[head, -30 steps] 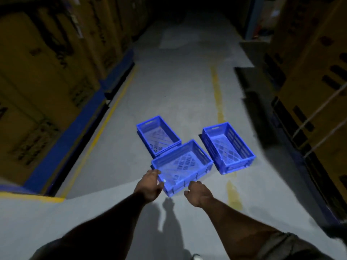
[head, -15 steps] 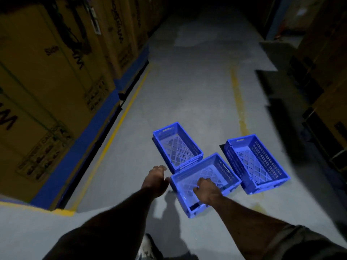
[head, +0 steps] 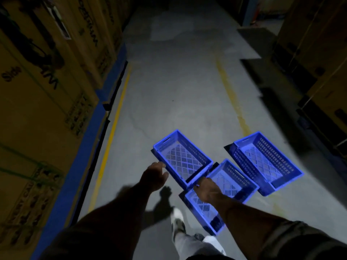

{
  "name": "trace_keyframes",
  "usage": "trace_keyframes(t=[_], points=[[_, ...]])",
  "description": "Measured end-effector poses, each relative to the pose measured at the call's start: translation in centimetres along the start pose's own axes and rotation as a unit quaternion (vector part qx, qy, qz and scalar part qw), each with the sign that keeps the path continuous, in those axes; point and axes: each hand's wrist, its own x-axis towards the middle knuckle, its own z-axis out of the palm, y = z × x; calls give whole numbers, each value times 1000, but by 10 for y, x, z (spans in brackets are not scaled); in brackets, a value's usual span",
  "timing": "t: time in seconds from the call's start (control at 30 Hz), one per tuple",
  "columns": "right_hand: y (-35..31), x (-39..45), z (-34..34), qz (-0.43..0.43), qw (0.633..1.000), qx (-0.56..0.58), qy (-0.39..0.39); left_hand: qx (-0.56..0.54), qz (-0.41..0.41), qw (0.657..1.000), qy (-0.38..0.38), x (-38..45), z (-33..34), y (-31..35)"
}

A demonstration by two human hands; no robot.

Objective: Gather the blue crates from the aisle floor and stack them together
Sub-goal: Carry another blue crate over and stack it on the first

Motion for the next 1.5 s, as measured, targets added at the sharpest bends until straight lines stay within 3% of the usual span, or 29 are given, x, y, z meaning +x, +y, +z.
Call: trace_keyframes(t=[0.1, 0.27, 0.4, 0.5, 0.6, 0.77, 0.93, 1.17, 1.33, 1.5], points=[[-27, 52, 2, 14, 999, -5, -33, 46, -2, 995, -85, 47, -13, -23], [-90, 128, -16, 12, 999, 20, -30, 73, -40, 989, -122, 142, -48, -50], [-123, 178, -41, 31, 997, 49, -40, 88, -40, 990, -106, 211, -75, -43], [-135, 213, -65, 59, 995, 72, -41, 21, 0, 998, -63, 260, -76, -43], [-140, 243, -86, 95, 991, 88, -31, 11, -4, 988, -156, 319, -75, -57], [-144, 283, -102, 160, 976, 148, -3, 70, 19, 986, -152, 388, -97, -40], [-146, 319, -97, 258, 941, 213, 56, 49, 46, 985, -158, 459, -80, -42], [-185, 369, -72, 412, 848, 306, 132, 119, 90, 955, -255, 557, -43, -70], [-186, 407, -48, 446, 823, 312, 165, 153, 120, 939, -283, 593, -12, -91], [-147, 456, -17, 459, 796, 353, 174, 126, 107, 954, -250, 632, 40, -104]])
